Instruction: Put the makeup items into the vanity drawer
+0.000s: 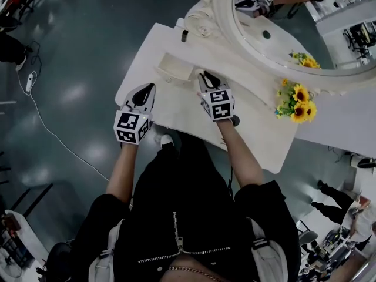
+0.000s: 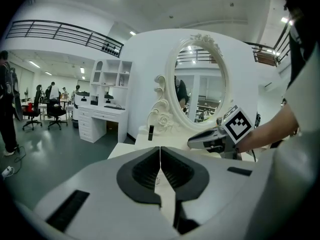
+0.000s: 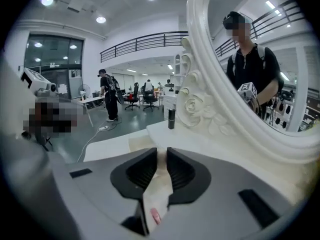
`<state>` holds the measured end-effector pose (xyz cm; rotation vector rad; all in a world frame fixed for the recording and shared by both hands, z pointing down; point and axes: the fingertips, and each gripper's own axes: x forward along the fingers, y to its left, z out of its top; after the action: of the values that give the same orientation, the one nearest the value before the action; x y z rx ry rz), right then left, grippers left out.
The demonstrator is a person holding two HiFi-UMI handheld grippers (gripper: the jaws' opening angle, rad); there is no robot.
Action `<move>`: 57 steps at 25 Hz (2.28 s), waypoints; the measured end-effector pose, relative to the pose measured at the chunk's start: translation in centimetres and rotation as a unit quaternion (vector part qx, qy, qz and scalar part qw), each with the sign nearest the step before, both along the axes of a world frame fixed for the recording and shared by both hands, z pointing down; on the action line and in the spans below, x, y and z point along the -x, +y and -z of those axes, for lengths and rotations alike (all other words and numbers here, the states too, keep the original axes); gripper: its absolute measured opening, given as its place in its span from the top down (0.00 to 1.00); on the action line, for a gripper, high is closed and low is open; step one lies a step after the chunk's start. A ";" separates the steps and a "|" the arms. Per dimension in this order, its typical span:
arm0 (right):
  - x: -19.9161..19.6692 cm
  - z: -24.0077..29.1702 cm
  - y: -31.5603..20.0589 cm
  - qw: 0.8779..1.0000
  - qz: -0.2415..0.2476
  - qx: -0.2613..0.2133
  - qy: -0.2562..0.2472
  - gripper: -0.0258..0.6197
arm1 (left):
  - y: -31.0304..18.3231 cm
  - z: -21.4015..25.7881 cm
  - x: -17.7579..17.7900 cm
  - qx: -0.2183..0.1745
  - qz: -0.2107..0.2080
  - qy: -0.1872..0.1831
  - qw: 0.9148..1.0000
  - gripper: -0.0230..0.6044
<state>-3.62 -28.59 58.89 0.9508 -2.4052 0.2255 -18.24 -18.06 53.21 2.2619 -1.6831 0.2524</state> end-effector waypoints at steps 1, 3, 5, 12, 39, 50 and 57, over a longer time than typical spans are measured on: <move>1.2 0.0 -0.1 1.000 0.011 0.001 0.000 0.86 | 0.3 -0.2 0.5 0.002 0.007 0.001 1.000 0.93; 3.4 -0.3 -0.3 1.000 0.030 0.005 0.000 0.86 | 1.0 -0.6 1.5 0.007 0.021 0.003 1.000 0.93; 5.3 -1.1 -0.4 0.999 0.047 0.013 0.004 0.86 | 1.6 -1.0 2.4 0.011 0.033 0.004 0.999 0.93; 8.4 -5.5 -0.9 0.995 0.067 0.068 0.038 0.85 | 3.5 -2.0 5.2 0.022 0.076 0.009 0.997 0.93; 6.8 -5.0 -1.2 0.994 0.038 0.102 -0.006 0.95 | 3.4 -2.2 3.8 0.033 0.055 0.008 0.998 0.93; -0.3 2.6 -0.3 0.994 -0.038 0.027 -0.101 0.95 | -0.8 1.2 -1.0 -0.005 -0.030 -0.006 1.000 0.93; -6.2 7.0 1.2 0.985 -0.086 -0.020 -0.150 0.95 | -2.5 3.0 -4.3 -0.027 -0.076 -0.008 0.997 0.93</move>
<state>2.54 -27.37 51.92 1.2194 -2.6059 0.4096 -13.89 -20.59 50.17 2.4368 -1.5455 0.2626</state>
